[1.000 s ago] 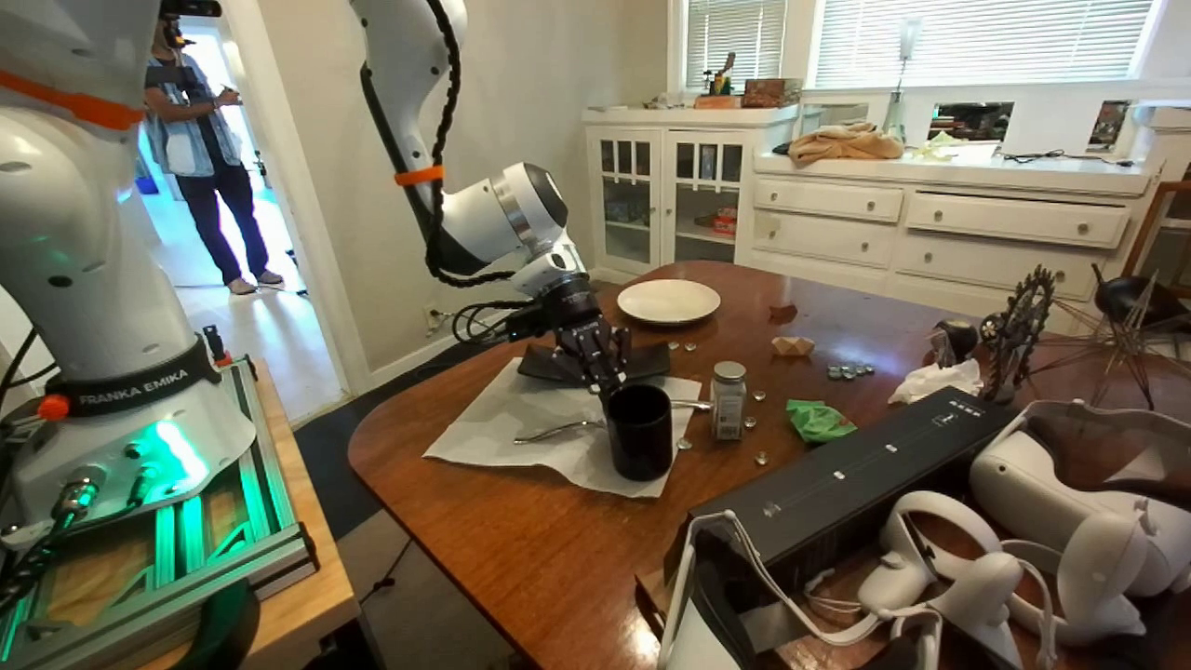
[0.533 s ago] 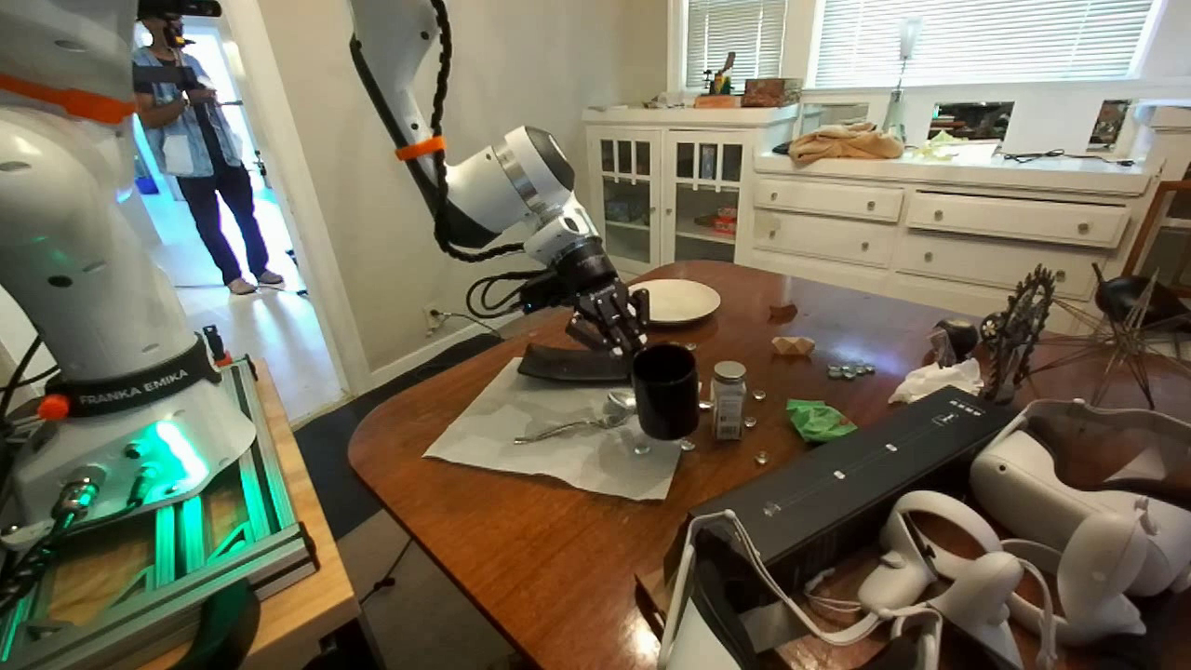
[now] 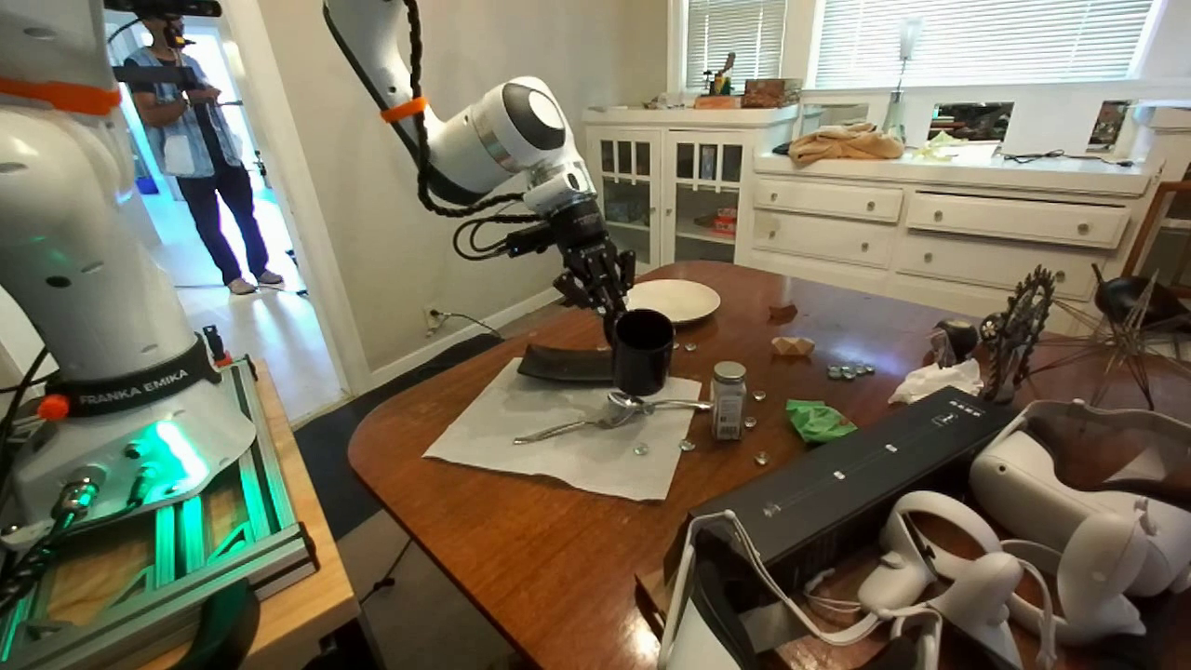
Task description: Pick up the black mug and pour the contents in the mug onto the black tray.
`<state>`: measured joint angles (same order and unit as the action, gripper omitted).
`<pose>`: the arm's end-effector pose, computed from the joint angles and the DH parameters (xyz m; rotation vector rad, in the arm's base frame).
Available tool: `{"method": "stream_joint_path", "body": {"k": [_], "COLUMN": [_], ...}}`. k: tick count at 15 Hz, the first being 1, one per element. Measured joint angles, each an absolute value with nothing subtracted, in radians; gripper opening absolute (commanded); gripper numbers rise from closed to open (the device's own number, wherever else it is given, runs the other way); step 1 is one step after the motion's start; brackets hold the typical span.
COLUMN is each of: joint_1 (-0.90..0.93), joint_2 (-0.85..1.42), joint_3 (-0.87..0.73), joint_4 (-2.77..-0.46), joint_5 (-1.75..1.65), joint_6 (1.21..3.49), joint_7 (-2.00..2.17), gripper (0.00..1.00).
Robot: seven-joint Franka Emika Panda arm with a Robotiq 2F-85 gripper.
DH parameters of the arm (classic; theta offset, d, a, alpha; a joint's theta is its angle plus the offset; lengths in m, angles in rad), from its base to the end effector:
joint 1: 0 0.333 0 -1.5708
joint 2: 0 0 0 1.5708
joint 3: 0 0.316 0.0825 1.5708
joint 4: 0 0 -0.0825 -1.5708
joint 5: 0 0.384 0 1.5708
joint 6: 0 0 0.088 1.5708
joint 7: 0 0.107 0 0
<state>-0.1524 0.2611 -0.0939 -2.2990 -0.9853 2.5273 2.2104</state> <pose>0.5080 -0.1198 0.2295 1.8868 -1.9744 0.6263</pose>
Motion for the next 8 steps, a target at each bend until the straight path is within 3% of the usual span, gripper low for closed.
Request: {"method": "stream_joint_path", "body": {"k": [8], "joint_1": [-0.236], "joint_2": [0.174], "joint_3": [0.087], "joint_4": [-2.331], "joint_5": [-0.343], "joint_6": [2.542], "joint_7": [1.729], "gripper": [0.05]}}
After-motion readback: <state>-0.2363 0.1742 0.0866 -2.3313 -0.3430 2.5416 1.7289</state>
